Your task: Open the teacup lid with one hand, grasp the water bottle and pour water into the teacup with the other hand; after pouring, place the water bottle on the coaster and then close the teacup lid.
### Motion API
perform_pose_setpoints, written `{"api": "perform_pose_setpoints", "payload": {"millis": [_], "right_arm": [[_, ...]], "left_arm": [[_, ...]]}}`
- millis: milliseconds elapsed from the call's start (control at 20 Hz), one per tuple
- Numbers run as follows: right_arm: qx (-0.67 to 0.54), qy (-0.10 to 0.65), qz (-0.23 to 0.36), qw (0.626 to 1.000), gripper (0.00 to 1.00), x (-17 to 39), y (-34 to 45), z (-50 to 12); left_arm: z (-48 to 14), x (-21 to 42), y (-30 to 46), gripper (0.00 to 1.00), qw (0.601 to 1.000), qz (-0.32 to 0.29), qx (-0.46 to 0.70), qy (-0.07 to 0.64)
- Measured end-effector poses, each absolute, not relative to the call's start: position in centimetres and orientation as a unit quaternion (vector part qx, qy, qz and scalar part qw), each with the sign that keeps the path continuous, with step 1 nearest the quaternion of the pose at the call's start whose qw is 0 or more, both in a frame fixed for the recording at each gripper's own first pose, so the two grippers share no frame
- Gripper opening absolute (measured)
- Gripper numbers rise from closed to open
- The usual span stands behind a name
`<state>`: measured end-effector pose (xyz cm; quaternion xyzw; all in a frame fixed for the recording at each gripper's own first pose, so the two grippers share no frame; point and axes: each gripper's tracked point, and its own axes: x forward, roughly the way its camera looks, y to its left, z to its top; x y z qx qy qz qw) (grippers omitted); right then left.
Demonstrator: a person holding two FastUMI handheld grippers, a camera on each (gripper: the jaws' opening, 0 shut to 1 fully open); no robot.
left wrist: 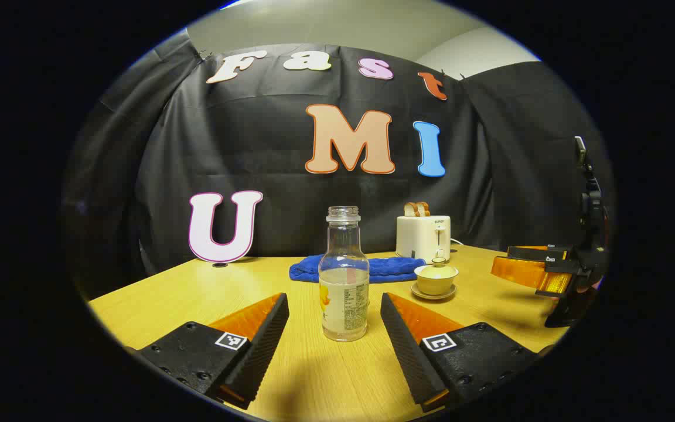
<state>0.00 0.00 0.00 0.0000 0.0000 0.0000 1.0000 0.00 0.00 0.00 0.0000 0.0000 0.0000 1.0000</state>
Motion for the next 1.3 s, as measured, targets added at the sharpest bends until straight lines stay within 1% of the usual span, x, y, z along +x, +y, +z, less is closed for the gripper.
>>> {"api": "perform_pose_setpoints", "payload": {"millis": [50,100,150,300,350,400,650,950,1000,1100,1300], "right_arm": [[0.000,0.000,0.000,1.000,0.96,0.1,-0.1,0.0],[0.000,0.000,0.000,1.000,0.95,0.1,0.0,0.0],[0.000,0.000,0.000,1.000,0.96,0.1,0.0,0.0],[0.000,0.000,0.003,1.000,0.96,0.0,0.1,-0.1],[0.000,0.000,0.002,1.000,0.95,0.1,0.1,0.0],[0.000,0.000,0.000,1.000,0.97,0.1,0.0,0.0],[-0.001,-0.001,-0.019,1.000,0.97,0.2,-0.7,0.0],[-0.001,-0.001,-0.016,1.000,0.97,0.3,-0.5,0.1],[-0.001,-0.001,-0.015,1.000,0.95,0.3,-0.5,0.0],[-0.001,-0.001,-0.014,1.000,0.97,0.6,-0.5,0.0],[0.000,0.001,-0.009,1.000,0.97,1.7,-0.2,-0.1]], "left_arm": [[0.0,0.0,-0.1,0.93,1.000,0.000,0.000,0.000],[0.0,0.1,-0.1,0.92,1.000,0.000,0.000,0.000],[0.0,0.0,-0.1,0.92,1.000,0.000,0.000,0.000],[-0.1,0.0,0.2,0.93,1.000,0.009,0.000,0.001],[-0.1,0.1,0.3,0.93,1.000,0.011,0.000,0.002],[-0.1,0.0,0.3,0.92,1.000,0.012,0.000,0.001],[0.0,0.1,0.2,0.92,1.000,0.012,0.000,0.000],[-0.1,0.2,0.4,0.93,1.000,0.018,0.000,0.000],[-0.2,0.2,0.4,0.93,1.000,0.018,0.000,0.001],[-0.2,0.2,0.4,0.92,1.000,0.018,0.000,0.000],[-0.2,0.3,0.5,0.93,1.000,0.018,0.000,-0.001]]}}
